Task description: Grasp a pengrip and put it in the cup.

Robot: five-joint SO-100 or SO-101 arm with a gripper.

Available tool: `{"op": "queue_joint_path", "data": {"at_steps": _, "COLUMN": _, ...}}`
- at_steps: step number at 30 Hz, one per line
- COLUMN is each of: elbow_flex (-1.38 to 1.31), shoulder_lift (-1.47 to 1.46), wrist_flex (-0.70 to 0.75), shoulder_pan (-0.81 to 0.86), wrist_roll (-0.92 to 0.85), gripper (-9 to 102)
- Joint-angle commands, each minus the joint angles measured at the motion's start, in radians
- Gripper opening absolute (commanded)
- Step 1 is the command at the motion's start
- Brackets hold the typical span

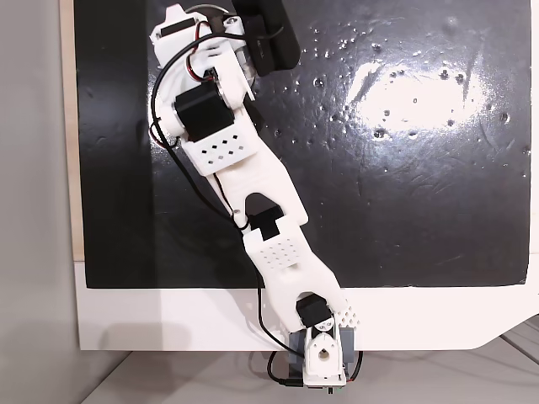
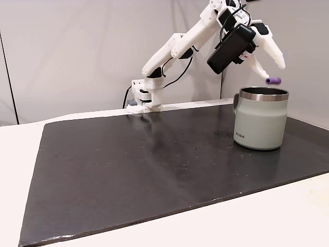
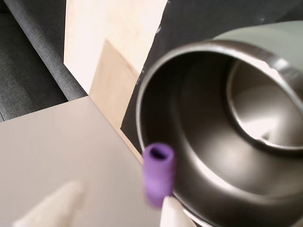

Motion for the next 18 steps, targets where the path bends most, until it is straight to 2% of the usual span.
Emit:
{"op": "queue_joint_path", "data": {"at_steps": 1, "elbow_flex": -0.055, "shoulder_lift": 0.040, "wrist_flex": 0.012, "shoulder_pan": 0.028, "wrist_roll": -0.003, "gripper": 35}}
{"op": "queue_joint_path", "data": {"at_steps": 18, "elbow_flex": -0.055, "shoulder_lift": 0.075, "wrist_flex": 0.038, "shoulder_pan": 0.066, "wrist_roll": -0.029, "gripper": 31}}
